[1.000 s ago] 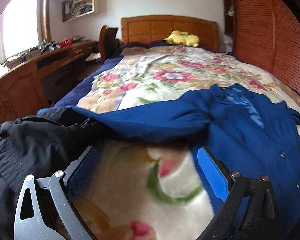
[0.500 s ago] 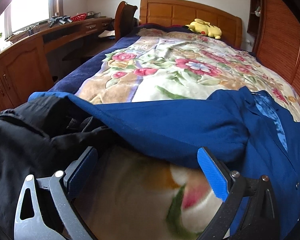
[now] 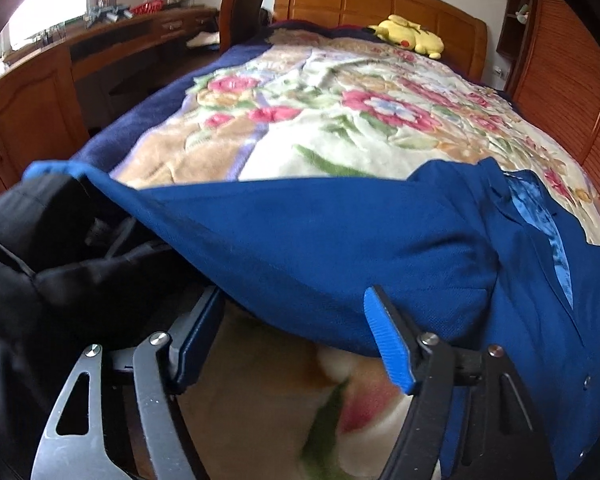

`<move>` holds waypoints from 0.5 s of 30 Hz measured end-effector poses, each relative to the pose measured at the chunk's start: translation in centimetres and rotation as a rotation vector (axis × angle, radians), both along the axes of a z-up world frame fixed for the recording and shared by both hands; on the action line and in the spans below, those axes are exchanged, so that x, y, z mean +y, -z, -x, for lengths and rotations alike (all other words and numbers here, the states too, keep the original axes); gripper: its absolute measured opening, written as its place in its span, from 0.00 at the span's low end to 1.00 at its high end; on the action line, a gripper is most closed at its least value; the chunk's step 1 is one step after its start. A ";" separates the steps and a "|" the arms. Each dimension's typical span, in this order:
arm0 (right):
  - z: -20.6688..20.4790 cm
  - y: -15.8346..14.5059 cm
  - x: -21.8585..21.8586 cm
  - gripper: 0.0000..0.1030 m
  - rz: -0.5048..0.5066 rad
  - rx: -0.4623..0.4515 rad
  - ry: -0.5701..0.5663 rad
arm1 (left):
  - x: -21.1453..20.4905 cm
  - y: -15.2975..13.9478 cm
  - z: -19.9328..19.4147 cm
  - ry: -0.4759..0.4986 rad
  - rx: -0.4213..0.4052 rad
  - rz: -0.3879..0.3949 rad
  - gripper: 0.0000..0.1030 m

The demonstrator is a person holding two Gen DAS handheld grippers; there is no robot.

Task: Fold large clothes
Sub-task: 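Grasp the blazer sleeve nearest the left gripper and close the left gripper, then fold the held sleeve across the blazer front and open the left gripper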

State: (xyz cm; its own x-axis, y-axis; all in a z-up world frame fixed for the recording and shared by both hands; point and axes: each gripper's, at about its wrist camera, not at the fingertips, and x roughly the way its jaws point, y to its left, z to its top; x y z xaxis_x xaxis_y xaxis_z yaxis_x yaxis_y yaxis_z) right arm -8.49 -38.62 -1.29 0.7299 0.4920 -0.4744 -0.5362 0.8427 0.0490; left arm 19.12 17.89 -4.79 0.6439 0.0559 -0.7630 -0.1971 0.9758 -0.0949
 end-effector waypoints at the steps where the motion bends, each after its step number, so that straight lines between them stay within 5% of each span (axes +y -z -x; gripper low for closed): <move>1: 0.0 0.0 0.0 1.00 -0.002 0.002 -0.001 | 0.0 0.2 -0.1 0.000 0.008 0.007 0.71; 4: 0.0 0.0 0.0 1.00 -0.006 0.004 0.000 | 0.0 0.4 -0.5 0.007 0.013 0.026 0.63; 6: -0.1 -0.1 -0.1 1.00 -0.008 0.004 0.000 | 0.1 0.4 -0.8 0.016 0.017 0.057 0.37; 9: -0.1 -0.2 -0.3 1.00 -0.006 0.003 -0.001 | -0.1 0.2 -1.6 0.038 0.032 0.057 0.15; 15: 0.2 -1.0 -1.7 1.00 -0.018 -0.019 0.009 | -1.0 -2.1 -1.9 0.050 -0.018 0.000 0.04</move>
